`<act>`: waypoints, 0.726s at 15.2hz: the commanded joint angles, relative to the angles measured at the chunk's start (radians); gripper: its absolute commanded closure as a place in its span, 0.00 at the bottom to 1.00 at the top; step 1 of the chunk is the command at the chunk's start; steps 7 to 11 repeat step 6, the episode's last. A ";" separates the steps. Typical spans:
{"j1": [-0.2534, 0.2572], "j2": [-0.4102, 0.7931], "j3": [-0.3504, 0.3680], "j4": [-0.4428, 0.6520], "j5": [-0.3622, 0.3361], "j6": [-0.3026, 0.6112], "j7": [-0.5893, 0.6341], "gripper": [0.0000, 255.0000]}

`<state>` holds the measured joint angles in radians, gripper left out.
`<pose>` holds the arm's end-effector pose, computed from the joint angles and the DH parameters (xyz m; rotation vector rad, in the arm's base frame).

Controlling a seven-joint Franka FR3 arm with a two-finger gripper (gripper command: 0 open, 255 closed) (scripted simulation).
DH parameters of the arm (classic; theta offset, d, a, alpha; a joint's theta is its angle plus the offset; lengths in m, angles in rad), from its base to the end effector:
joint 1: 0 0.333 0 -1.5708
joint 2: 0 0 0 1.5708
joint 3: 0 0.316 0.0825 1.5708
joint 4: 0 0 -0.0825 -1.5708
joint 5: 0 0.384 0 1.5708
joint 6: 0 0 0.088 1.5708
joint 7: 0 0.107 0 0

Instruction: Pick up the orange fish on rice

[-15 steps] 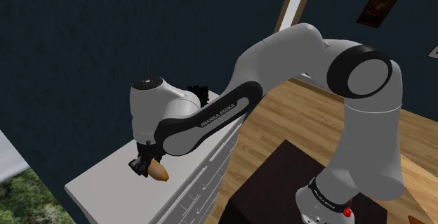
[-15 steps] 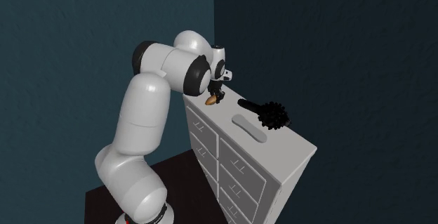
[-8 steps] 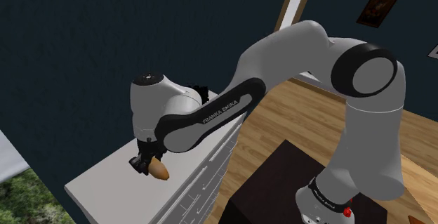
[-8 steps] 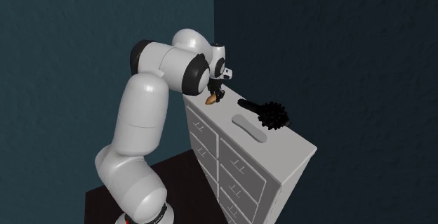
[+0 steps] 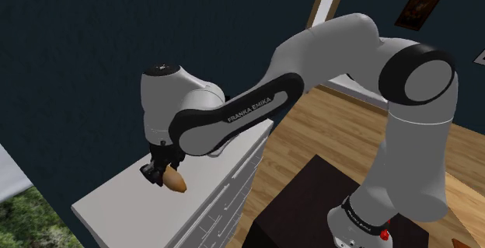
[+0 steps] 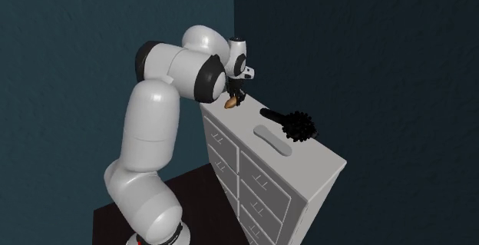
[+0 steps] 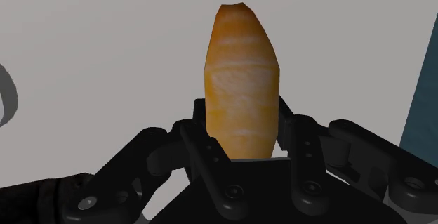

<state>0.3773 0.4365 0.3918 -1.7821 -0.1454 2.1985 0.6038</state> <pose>0.4855 0.4334 0.3285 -3.0791 -0.3331 0.0227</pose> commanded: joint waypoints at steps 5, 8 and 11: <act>-0.006 -0.034 0.008 0.024 0.016 -0.056 -0.009 1.00; -0.006 -0.034 0.008 0.024 0.016 -0.056 -0.009 1.00; -0.006 -0.034 0.008 0.024 0.016 -0.056 -0.009 1.00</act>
